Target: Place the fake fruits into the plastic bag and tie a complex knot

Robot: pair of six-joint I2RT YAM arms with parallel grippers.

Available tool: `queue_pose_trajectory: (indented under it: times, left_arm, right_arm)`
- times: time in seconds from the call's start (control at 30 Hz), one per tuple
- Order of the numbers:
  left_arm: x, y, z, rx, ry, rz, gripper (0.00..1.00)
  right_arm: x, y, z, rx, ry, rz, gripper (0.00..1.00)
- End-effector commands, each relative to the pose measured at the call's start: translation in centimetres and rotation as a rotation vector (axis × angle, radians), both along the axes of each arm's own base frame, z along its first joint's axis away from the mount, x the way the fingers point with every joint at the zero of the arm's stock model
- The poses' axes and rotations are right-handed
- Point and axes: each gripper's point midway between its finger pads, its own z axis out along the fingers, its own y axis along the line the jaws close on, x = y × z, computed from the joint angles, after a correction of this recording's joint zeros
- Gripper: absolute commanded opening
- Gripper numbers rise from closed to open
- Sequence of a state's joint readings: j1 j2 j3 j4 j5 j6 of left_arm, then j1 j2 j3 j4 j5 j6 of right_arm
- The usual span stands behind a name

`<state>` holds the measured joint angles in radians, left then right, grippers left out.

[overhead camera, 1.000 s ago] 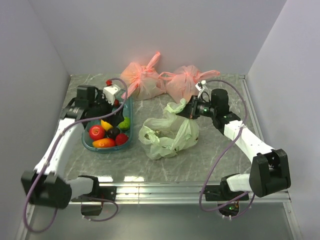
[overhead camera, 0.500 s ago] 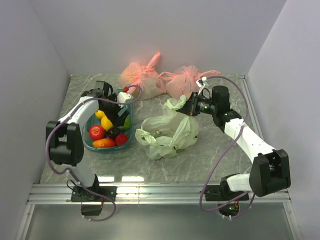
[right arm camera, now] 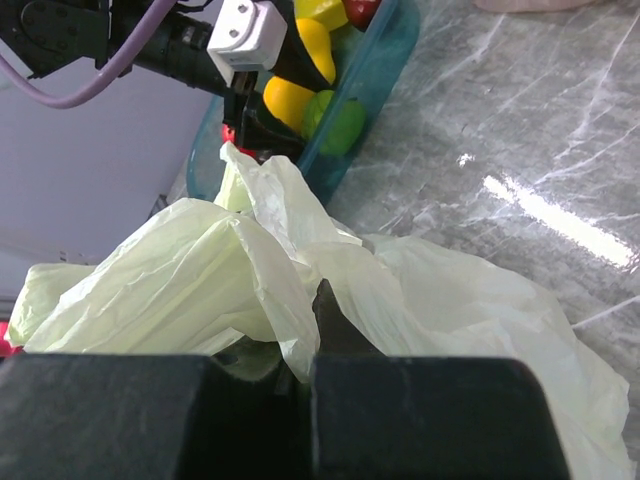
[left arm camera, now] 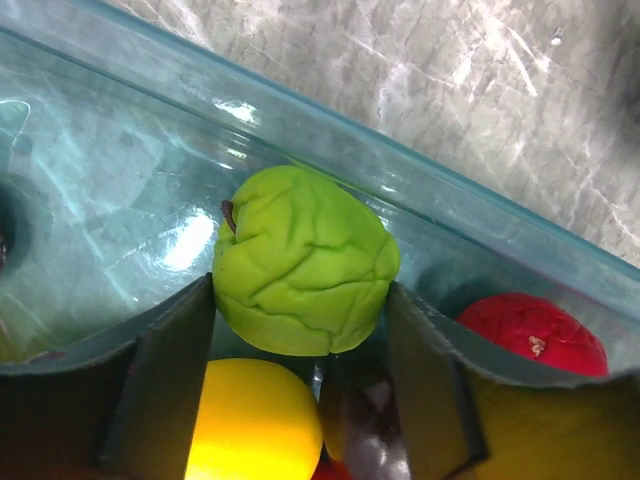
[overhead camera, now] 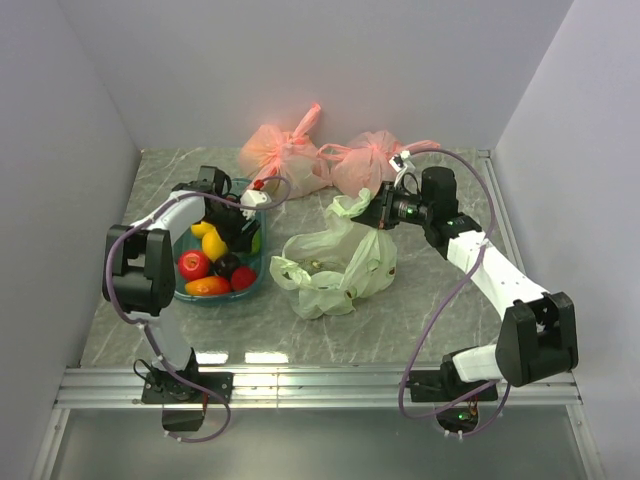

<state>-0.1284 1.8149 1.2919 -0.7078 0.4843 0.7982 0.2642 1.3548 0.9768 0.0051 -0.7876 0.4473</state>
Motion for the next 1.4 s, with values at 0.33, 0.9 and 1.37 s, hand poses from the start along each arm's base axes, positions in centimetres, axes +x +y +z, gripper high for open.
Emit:
queue_pose_trajectory:
  times: [0.33, 0.9, 1.37]
  left_arm:
    - [-0.9, -6.6, 23.3, -0.429, -0.366, -0.012, 0.32]
    - [-12.8, -25.0, 14.3, -0.365, -0.19, -0.352, 0.77]
    - [-17.3, -18.9, 5.2, -0.112, -0.203, -0.197, 0.99]
  right_arm:
    - [1.1, -0.2, 1.3, -0.006, -0.042, -0.039, 0.0]
    - [3.2, -1.0, 1.9, 0.027, 0.012, -0.145, 0.0]
    - [3.3, -1.4, 1.6, 0.069, 0.005, -0.126, 0.02]
